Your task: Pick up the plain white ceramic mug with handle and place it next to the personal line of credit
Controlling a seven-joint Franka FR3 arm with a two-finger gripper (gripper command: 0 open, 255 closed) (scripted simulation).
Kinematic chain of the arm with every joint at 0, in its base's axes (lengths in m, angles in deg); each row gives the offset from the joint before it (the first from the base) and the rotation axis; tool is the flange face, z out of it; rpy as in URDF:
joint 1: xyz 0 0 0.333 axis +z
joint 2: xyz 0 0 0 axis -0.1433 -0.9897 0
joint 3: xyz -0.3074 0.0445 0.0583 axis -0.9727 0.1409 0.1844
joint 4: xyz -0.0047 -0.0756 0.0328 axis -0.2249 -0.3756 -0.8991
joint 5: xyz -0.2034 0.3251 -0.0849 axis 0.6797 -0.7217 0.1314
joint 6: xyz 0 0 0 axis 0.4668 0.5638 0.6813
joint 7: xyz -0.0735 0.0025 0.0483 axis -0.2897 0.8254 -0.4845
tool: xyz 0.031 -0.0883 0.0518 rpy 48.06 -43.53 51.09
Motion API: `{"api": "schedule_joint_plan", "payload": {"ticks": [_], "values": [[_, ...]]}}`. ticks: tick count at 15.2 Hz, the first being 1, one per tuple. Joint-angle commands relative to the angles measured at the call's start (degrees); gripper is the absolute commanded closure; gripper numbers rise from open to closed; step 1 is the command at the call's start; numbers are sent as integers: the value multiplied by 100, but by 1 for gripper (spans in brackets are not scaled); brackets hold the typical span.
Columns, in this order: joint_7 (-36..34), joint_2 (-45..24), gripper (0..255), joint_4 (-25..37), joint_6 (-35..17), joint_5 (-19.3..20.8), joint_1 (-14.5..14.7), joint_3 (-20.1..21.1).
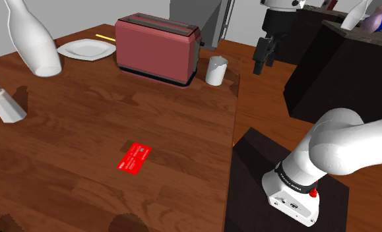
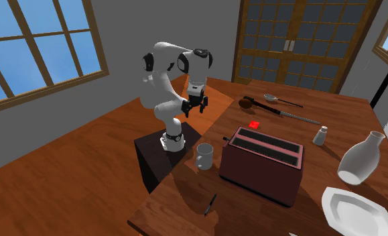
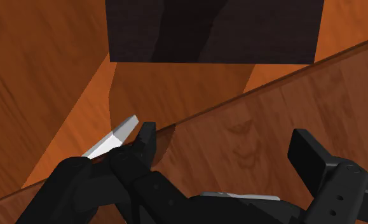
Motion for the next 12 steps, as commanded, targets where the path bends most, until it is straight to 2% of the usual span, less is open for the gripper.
{"api": "schedule_joint_plan", "payload": {"ticks": [1,12], "values": [[0,0,0,0,0,0,0,0],[-534,-1796,0,482,-2044,74,-259,50]]}}
